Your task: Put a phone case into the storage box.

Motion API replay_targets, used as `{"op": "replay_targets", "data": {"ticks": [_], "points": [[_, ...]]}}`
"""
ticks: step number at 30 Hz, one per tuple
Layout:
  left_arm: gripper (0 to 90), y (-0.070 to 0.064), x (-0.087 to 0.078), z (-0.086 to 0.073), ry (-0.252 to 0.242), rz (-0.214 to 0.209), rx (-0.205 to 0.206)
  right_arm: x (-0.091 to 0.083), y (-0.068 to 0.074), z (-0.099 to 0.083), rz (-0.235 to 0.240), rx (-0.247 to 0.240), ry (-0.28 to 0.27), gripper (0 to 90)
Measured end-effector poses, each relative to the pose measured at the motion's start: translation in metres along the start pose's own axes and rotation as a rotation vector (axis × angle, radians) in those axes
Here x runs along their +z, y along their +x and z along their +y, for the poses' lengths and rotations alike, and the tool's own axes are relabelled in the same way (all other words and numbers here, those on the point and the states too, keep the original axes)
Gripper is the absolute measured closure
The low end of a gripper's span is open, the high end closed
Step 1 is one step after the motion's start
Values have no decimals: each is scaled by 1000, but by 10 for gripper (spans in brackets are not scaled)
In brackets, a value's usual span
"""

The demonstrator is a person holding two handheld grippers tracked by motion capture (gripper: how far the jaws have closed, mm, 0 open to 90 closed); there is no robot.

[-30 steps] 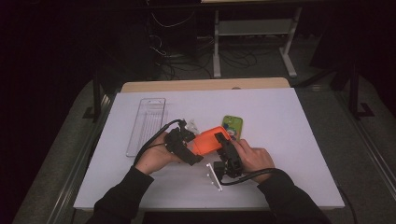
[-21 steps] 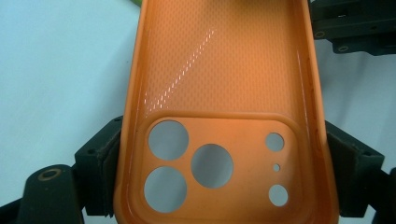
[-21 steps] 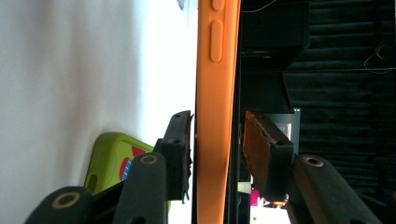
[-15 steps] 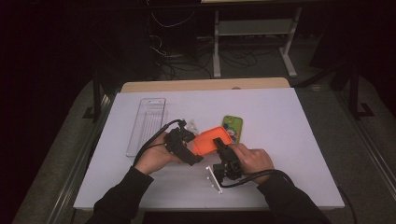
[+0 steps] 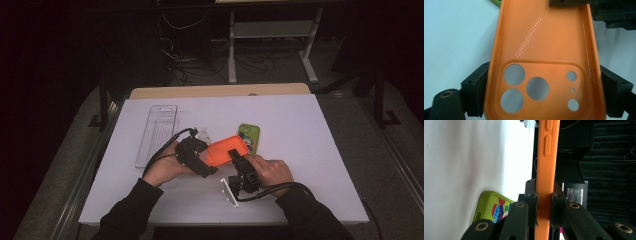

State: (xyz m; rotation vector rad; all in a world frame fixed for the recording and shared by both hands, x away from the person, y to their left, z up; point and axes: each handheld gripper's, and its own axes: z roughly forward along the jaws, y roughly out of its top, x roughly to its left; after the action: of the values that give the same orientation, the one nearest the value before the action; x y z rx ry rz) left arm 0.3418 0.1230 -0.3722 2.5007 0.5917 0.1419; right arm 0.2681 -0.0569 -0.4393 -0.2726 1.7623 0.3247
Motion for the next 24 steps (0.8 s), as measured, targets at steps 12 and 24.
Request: {"op": "replay_targets", "data": {"ticks": [12,24], "points": [[0,11,-13,-11,-53,-20,-17,2,-8,-12,3,47,25,780],[0,13,-14,-20,-64,-4,-8,2,-14,-24,65,199,55,780]]}}
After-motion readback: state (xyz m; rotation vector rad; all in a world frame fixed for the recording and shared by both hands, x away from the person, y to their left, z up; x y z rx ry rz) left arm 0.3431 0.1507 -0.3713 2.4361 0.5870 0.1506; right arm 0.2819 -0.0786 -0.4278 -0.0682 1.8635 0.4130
